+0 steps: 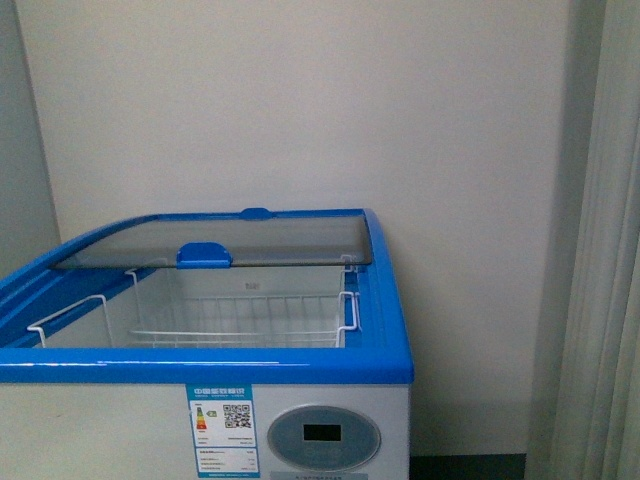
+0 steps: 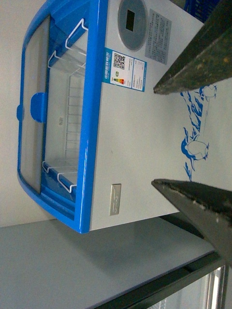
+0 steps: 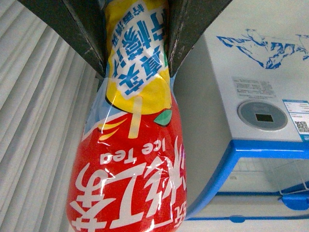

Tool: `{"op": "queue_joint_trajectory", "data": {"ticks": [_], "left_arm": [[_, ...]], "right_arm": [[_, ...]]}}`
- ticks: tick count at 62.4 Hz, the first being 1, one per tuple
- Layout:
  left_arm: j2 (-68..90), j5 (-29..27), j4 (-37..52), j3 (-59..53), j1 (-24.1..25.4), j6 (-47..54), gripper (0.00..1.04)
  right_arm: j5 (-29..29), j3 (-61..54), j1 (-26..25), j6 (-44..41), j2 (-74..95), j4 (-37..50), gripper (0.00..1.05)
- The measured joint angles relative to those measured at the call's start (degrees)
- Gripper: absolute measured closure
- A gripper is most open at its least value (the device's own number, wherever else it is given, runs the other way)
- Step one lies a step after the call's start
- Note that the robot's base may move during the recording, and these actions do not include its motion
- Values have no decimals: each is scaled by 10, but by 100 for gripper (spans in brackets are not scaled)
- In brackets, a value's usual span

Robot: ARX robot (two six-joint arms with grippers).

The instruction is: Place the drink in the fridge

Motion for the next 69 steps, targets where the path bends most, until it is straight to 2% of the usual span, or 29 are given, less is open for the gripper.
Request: {"op": "queue_joint_trajectory", "data": {"ticks": [8,11,14,19,28,33,41,53,69], "left_arm": [[0,0,0,0,0,0,19],[0,0,0,0,0,0,10],[0,0,0,0,0,1,6],[0,-1,0,0,0,1,9],[0,0,0,-1,0,1,8],[0,0,0,-1,0,1,8],[0,0,0,-1,0,1,8],[0,0,0,-1,0,1,8],[0,0,0,-1,0,1,8]], "right_arm": [[2,0,0,-1,0,0,75],[39,-1,15,-16,-2,19,75],[69,-1,21,-28,-3,39,75],[87,0,21,-37,8,61,75],[74,1,11,-44,89,146,75],[57,14,11,-56,190,219,75],[46,97,14,-87,376,321,75],[46,243,30,-125,582,348,75],[71,480,96,-191,805,297,75]]}}
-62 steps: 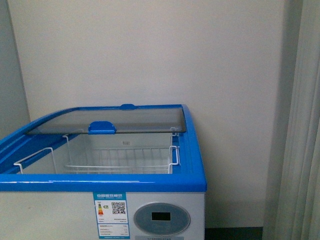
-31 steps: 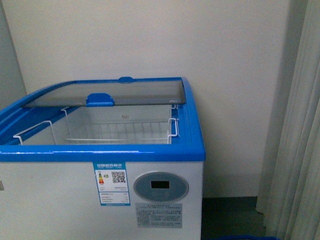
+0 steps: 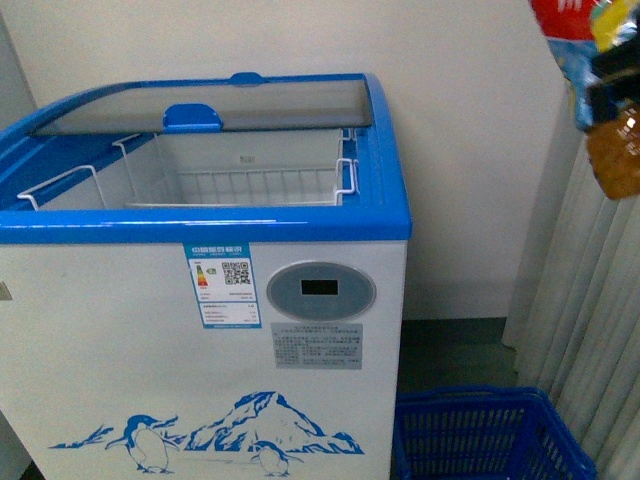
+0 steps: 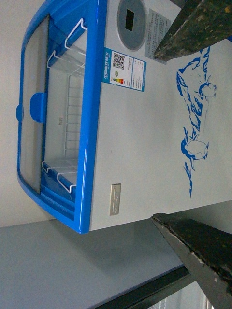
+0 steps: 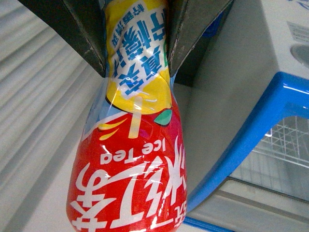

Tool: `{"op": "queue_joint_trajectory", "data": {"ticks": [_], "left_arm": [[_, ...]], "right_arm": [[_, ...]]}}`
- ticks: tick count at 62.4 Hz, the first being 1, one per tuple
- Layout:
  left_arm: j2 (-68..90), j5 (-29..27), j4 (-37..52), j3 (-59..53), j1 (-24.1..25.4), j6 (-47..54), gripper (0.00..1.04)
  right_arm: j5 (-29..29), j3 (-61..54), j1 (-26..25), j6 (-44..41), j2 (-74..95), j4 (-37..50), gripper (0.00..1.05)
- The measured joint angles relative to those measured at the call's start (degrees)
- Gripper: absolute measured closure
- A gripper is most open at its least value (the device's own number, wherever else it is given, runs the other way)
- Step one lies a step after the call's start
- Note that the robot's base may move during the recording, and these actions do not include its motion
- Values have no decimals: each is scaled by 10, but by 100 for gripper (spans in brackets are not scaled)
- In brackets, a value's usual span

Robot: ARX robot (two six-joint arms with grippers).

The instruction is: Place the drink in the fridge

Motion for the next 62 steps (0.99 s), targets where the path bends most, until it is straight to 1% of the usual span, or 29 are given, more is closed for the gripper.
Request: {"op": "queue_joint_trajectory", "data": {"ticks": [5,29,46,62], "left_arm": [[0,0,0,0,0,0,8],[0,0,0,0,0,0,8],[0,0,0,0,0,0,8],[0,0,0,0,0,0,8]], "right_arm": [[9,70,21,-31,49,-21,75],[39,330,111,-158,219,-114,75],[43,486,163,-200,330,-176,75],[38,600,202,-227,421,-212,75]]}}
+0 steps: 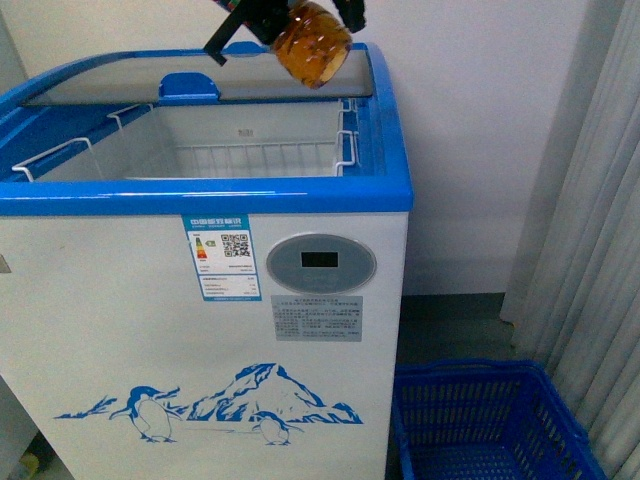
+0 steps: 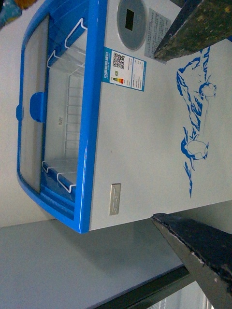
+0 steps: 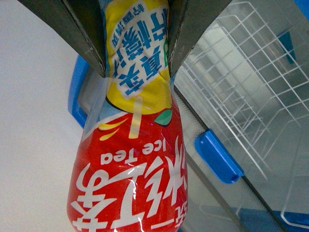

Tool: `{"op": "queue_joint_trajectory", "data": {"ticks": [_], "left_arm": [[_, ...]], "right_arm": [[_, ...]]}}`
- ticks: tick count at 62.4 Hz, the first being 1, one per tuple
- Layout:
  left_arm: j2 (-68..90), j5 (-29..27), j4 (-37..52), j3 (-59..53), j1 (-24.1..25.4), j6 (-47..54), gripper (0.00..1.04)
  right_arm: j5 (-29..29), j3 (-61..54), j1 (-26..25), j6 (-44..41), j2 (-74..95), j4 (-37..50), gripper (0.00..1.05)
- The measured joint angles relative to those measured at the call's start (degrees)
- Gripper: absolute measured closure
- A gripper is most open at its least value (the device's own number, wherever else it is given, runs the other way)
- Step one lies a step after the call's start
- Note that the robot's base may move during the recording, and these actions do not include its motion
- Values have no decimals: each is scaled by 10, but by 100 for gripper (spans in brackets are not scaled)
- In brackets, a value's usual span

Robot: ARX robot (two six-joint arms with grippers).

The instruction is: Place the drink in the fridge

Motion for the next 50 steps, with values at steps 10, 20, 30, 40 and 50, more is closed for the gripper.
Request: {"op": "queue_joint_trajectory", "data": {"ticks": [10,20,30,40,50], "left_arm": [[0,0,0,0,0,0,8],[0,0,0,0,0,0,8],[0,0,0,0,0,0,8],[0,0,0,0,0,0,8],[0,0,0,0,0,0,8]], "right_arm": [[0,68,18,-24,75,-18,75],[4,92,20,-50,120,-22,75],[10,107,20,-65,150,-24,75],[11,108,20,-75,158,-21,75],[22,120,19,-79,168,-16,75]]}}
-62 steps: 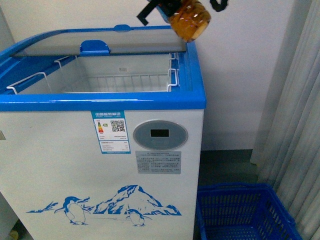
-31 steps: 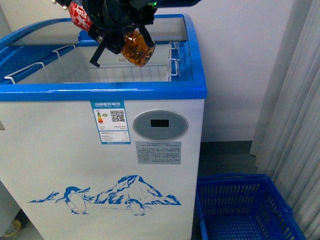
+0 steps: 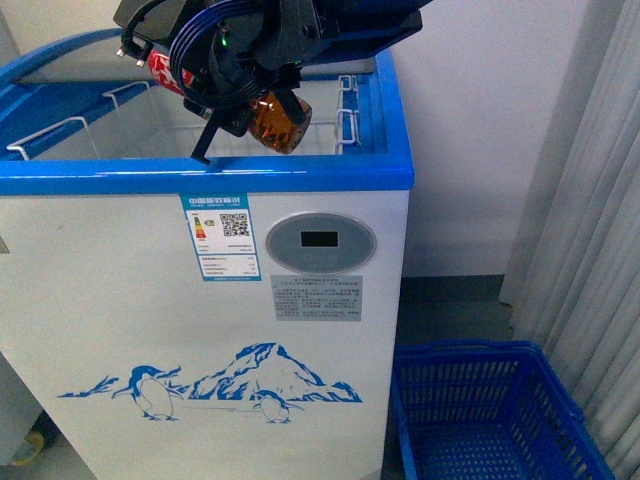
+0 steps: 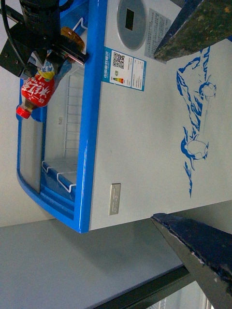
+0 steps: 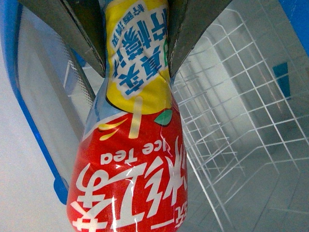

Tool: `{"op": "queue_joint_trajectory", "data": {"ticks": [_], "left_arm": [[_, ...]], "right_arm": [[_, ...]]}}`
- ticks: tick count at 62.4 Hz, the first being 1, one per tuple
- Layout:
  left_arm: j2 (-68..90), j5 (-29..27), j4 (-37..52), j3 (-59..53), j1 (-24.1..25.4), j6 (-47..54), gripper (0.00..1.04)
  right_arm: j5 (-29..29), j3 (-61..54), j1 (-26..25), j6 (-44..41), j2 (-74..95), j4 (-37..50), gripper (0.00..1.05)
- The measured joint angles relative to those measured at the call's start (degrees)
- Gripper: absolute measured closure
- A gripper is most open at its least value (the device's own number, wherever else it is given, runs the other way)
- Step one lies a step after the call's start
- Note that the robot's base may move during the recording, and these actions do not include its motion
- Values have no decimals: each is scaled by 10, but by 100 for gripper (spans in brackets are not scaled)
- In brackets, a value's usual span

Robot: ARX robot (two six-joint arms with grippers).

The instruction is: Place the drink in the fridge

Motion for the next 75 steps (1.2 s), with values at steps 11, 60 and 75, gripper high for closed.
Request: {"op": "queue_joint_trajectory", "data": {"ticks": [11,60,75], "left_arm": [[0,0,0,0,0,0,8],[0,0,0,0,0,0,8],[0,0,0,0,0,0,8]], "right_arm": [[5,22,-3,6,18,-2,75],[12,23,-4,2,18,9,75],[10,24,-4,3,18,-1,71]]}}
